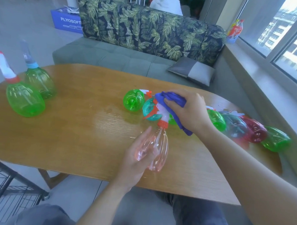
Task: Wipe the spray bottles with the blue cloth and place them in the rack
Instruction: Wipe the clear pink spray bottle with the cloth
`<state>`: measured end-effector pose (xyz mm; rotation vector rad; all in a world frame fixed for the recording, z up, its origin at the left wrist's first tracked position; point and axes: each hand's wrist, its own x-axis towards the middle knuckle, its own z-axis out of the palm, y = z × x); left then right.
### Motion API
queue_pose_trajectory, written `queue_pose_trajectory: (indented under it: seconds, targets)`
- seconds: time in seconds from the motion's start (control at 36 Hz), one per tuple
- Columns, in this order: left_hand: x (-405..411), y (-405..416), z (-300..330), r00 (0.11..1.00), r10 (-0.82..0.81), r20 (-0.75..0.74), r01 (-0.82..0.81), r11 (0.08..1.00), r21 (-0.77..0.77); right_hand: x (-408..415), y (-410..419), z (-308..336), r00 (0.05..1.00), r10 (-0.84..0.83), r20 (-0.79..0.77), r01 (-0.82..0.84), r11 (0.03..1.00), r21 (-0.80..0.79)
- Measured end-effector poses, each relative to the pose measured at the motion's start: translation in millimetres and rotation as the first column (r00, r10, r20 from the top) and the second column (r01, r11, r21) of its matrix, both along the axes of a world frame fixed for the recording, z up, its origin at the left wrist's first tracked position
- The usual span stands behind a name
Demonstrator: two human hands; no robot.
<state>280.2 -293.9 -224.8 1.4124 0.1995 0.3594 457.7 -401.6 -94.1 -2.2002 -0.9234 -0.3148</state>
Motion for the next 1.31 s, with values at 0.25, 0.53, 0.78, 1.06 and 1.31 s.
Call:
queue_pose_trajectory:
  seconds: [0.25, 0.53, 0.78, 1.06, 1.31]
  targets:
    - [2.1, 3.2, -1.3, 1.000, 0.021, 0.020, -0.020, 0.999, -0.051, 5.0, -3.5, 9.1, 0.976, 0.058, -0.209, -0.089, 0.986, -0.141]
    - [1.9, 0.4, 0.8, 1.000, 0.024, 0.019, -0.023, 0.998, -0.051, 20.4, -42.8, 32.6, 0.984, 0.002, -0.180, -0.090, 0.871, -0.482]
    - [5.0, -3.2, 1.6, 1.000, 0.001, 0.026, 0.001, 0.999, -0.050, 4.2, -7.5, 24.9, 0.985, 0.084, -0.148, -0.099, 0.991, -0.094]
    - [7.5, -0.3, -2.0, 0.999, 0.023, 0.040, -0.020, 0.998, -0.068, -9.3, -33.5, 2.6, 0.951, -0.002, -0.308, -0.042, 0.990, -0.135]
    - [6.6, -3.3, 1.9, 0.999, 0.012, 0.029, -0.009, 0.997, -0.079, 1.0, -56.4, 6.9, 0.980, -0.090, 0.178, 0.128, 0.967, -0.218]
